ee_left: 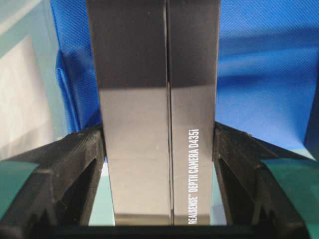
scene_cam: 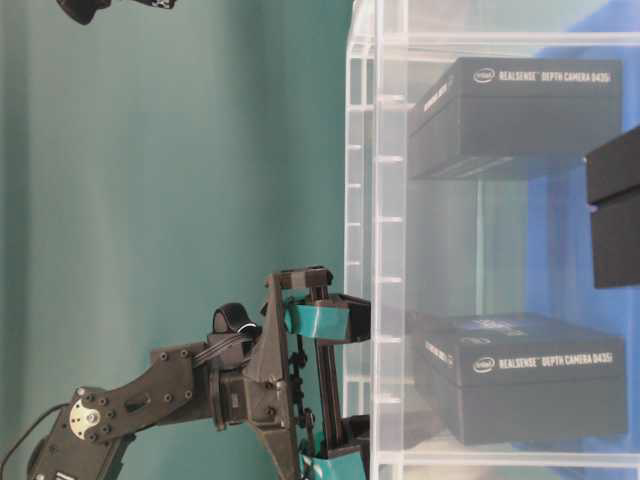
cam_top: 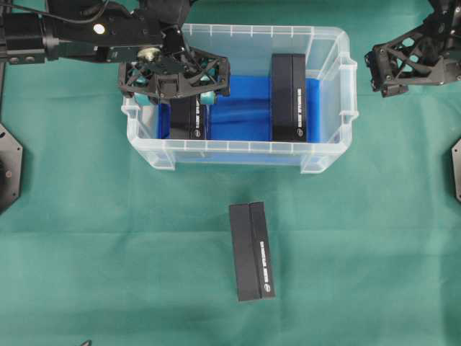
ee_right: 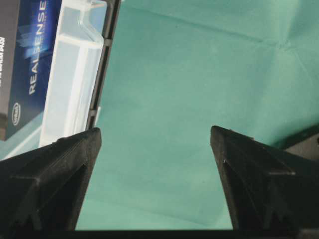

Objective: Take out the box from the case.
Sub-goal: 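Open the left gripper and lower it around the left black box, then close the left gripper on the box and lift it up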

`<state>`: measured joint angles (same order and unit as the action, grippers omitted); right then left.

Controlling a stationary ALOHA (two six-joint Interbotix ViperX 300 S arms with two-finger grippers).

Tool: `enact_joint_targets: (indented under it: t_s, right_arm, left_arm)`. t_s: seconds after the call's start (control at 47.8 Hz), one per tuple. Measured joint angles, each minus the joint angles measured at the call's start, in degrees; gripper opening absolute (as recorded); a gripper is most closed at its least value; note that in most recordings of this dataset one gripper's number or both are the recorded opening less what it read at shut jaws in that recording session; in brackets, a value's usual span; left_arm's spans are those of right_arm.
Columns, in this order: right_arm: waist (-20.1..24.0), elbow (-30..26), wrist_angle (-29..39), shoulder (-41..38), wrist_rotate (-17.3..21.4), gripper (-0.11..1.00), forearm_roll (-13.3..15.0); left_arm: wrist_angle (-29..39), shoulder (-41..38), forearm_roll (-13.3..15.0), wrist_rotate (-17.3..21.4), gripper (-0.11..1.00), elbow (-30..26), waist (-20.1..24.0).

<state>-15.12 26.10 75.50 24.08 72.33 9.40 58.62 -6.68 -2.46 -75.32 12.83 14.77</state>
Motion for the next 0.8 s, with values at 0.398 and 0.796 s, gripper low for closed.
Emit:
enact_joint_targets:
  t_s: [0.398, 0.796]
  right_arm:
    - [0.0, 0.0, 0.0, 0.0, 0.0, 0.87, -0.1]
    - [0.0, 0.0, 0.0, 0.1, 0.0, 0.87, -0.1]
  left_arm:
    - [0.0, -0.1, 0.1, -0.3, 0.61, -0.2, 0.0]
    - [5.3, 0.1, 0.4, 0.0, 0.61, -6.6, -0.1]
